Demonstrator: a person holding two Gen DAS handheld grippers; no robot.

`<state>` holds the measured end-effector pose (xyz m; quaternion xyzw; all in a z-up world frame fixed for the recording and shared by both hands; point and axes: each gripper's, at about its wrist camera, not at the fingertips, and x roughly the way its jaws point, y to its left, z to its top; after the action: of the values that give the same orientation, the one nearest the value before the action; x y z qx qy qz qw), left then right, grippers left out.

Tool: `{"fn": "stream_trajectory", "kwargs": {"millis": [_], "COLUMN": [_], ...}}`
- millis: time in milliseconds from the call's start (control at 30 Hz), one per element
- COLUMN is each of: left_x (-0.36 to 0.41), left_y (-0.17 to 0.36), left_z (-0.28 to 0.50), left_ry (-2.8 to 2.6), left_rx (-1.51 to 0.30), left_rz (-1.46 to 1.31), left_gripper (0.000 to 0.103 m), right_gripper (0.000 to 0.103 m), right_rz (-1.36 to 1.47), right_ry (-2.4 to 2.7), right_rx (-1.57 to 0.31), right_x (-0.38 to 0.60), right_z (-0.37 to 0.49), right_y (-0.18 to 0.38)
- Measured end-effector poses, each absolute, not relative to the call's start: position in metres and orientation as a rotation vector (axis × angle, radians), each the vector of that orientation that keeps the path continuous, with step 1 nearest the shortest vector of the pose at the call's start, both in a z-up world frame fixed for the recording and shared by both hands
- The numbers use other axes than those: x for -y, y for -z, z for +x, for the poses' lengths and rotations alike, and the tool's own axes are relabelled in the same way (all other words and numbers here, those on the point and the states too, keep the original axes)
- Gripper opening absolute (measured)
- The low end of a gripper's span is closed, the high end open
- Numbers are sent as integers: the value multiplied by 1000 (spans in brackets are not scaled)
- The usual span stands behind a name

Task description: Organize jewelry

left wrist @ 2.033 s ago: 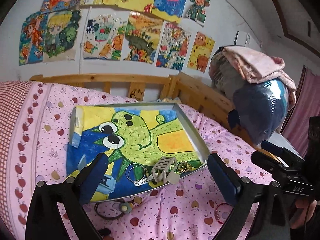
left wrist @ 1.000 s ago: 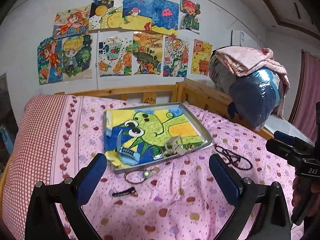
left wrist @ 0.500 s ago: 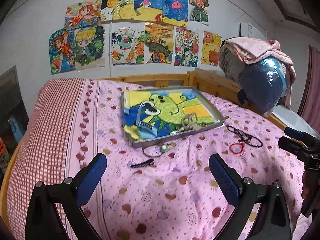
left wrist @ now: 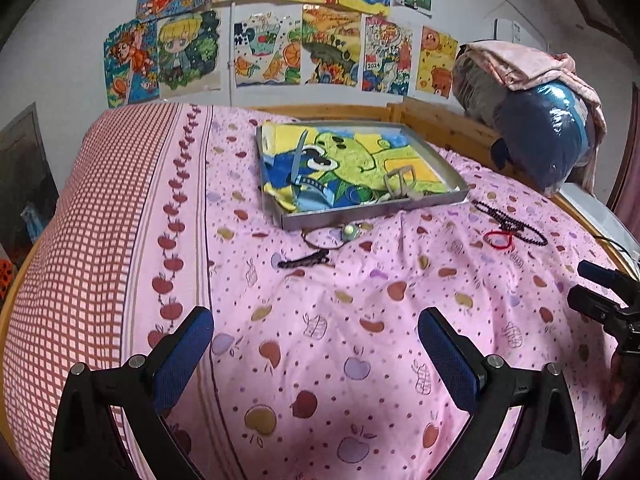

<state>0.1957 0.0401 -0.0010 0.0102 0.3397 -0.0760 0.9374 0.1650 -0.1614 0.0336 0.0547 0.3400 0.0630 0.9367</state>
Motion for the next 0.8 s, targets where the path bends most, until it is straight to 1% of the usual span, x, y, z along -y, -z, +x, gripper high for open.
{"fn": "stream_trajectory", "kwargs": {"millis": [433, 800], "left_x": [-28, -14], "left_y": [19, 26], "left_z": [198, 207], "left_ry": [182, 227], "left_rx": [-732, -751], "left_rz": [50, 65], "left_gripper": [103, 103], "right_gripper": [98, 98], "right_rz": [141, 165], "right_ry": [-123, -136], "right_rx": [-729, -732], "right_x": [164, 169], "right_z": [162, 166], "right_y": [-14, -11]}}
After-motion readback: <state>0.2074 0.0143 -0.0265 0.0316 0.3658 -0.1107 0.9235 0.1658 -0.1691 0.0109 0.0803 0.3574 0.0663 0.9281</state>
